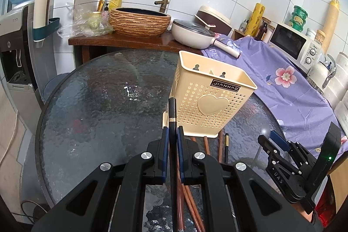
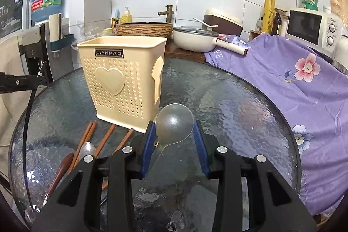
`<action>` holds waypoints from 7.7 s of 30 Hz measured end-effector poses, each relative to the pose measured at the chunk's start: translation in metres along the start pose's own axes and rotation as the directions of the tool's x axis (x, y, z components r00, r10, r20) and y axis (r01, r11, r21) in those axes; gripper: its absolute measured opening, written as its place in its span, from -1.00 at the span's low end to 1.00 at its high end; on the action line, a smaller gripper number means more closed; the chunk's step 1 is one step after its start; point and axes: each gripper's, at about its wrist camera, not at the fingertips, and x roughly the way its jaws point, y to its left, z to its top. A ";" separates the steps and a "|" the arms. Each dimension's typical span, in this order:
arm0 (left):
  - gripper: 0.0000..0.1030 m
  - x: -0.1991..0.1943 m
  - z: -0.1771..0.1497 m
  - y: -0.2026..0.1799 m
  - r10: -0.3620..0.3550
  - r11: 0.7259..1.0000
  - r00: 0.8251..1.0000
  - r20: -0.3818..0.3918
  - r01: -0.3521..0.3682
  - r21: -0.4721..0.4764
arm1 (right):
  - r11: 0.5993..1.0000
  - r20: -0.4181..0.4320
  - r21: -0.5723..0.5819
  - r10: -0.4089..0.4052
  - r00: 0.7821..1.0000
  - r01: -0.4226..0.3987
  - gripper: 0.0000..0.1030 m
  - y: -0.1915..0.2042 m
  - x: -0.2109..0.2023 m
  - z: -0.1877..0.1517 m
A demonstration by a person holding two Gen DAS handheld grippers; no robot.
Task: Organize utensils
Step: 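Carry black chopstick in left tool toward cream holder while right tool lifts clear spoon, then lower chopstick into cream holder and open left tool while right tool drops clear spoon in, then move right tool to another black chopstick while left tool nears brown-handled spoon, then close right tool on black chopstick while left tool closes on brown-handled spoon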
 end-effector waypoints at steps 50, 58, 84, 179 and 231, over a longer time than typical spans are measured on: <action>-0.87 -0.093 0.069 -0.033 -0.168 0.983 0.963 0.211 0.149 0.104 | 0.994 0.179 -0.037 0.112 0.977 -0.107 -0.30 0.008 -0.070 0.097; -0.87 -0.125 0.133 -0.049 -0.152 0.987 0.915 0.374 0.123 0.101 | 0.999 0.256 -0.035 0.034 0.966 -0.026 -0.30 -0.001 -0.070 0.165; -0.86 0.018 0.128 -0.039 0.013 1.000 0.956 0.293 -0.010 -0.011 | 0.983 0.202 -0.138 -0.090 0.975 0.119 -0.29 0.032 0.042 0.124; -0.32 0.046 -0.093 -0.010 0.022 0.979 0.957 -0.291 0.039 0.201 | 0.997 -0.411 0.072 0.028 0.911 0.001 -0.72 0.036 0.104 -0.003; -0.71 0.068 -0.066 -0.023 0.024 0.981 0.961 -0.274 0.031 0.193 | 0.980 -0.362 0.178 0.146 0.921 -0.085 -0.85 0.000 0.090 -0.006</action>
